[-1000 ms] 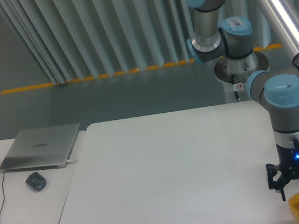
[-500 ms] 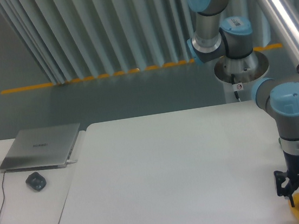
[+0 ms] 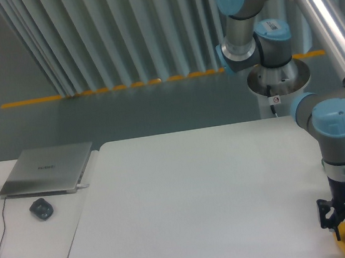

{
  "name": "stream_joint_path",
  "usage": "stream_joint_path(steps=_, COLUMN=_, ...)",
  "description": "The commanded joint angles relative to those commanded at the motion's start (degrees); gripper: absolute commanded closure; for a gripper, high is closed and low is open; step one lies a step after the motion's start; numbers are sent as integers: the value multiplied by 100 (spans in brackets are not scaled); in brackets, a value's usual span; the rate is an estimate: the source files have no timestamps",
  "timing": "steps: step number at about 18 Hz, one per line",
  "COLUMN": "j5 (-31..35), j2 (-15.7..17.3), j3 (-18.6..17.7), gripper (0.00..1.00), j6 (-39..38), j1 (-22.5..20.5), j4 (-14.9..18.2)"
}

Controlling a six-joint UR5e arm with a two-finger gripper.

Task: Place the yellow pepper in a basket
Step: 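Close the gripper around the yellow bell pepper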

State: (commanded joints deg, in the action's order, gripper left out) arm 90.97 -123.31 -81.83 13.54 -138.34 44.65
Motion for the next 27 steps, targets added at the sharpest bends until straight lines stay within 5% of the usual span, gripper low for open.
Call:
stream_joint_path(steps=19, j5=0, j2=-193, j3=35, gripper=0, j6=44, j1=53, j4=-9)
stream_joint_path(steps=23, j5=0, j2=-211, j3=53, gripper=33, j6=88, j1=97, j4=-9)
stream_joint_path(steps=27, j5=-9, j2=-150, j3=44, gripper=41, j6=149, j1=114, j4=-9)
